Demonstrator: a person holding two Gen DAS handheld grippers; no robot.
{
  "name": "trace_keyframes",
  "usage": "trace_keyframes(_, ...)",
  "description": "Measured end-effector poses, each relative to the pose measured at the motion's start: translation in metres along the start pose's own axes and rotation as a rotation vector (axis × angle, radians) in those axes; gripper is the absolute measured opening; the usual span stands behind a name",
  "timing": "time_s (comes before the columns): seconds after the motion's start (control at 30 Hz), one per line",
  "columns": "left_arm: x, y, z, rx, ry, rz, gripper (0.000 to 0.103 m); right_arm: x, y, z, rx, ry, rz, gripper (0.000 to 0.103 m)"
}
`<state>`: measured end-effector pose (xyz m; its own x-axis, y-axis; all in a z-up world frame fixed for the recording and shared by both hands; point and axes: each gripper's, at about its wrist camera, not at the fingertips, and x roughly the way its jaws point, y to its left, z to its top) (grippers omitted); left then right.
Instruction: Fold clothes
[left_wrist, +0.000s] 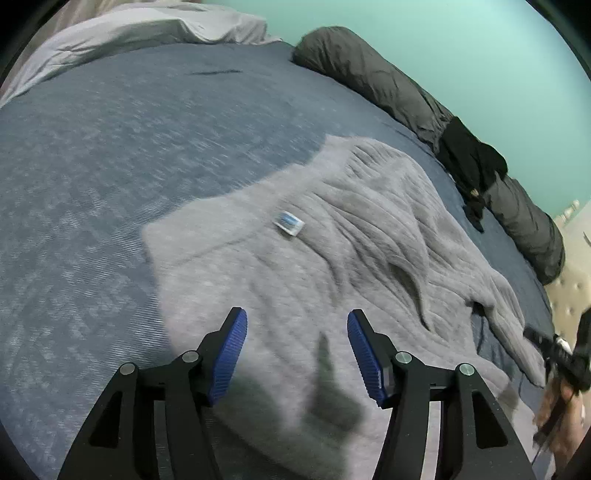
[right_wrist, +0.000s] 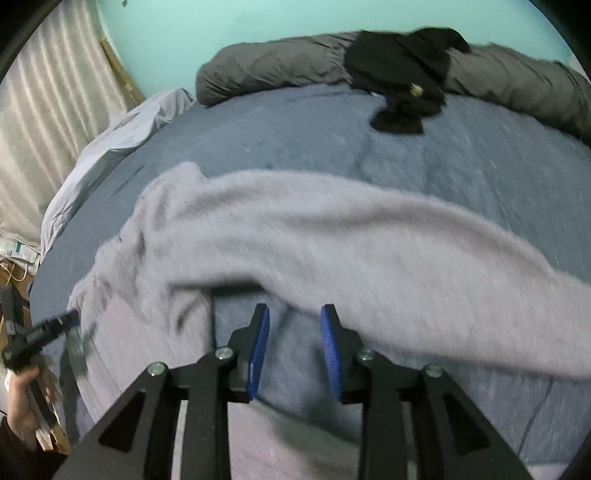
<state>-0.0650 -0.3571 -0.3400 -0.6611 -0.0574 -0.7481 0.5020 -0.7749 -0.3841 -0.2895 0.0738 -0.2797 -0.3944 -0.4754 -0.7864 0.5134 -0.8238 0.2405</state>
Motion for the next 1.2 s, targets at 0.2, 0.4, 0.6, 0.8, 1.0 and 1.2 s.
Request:
trace_keyframes(0.2, 0.001, 0.008, 0.003, 0.004, 0.007, 0.026, 0.061, 0.004, -0.008, -0.007, 0.038, 0.013, 0.037, 0.039)
trace_keyframes(0.4, 0.001, 0.01, 0.005, -0.004, 0.006, 0.023, 0.061, 0.028, -0.003, 0.0, 0.052, 0.039, 0.058, 0.048)
trace_keyframes(0.6, -0.001, 0.008, 0.007, 0.001, -0.001, 0.014, 0.061, 0.053, -0.005, 0.002, 0.081, 0.051, 0.003, 0.048)
trace_keyframes(0.8, 0.0, 0.007, 0.007, 0.003, 0.004, 0.009, 0.061, 0.065, -0.013, -0.003, 0.107, 0.066, -0.036, 0.031)
trace_keyframes(1.0, 0.0, 0.006, 0.008, 0.004, 0.003, 0.006, 0.061, 0.044, -0.017, -0.007, 0.159, 0.014, 0.019, 0.015)
trace_keyframes(1.2, 0.0, 0.003, 0.008, 0.01, 0.005, 0.005, 0.061, 0.045, -0.03, -0.003, 0.319, 0.022, 0.011, 0.045)
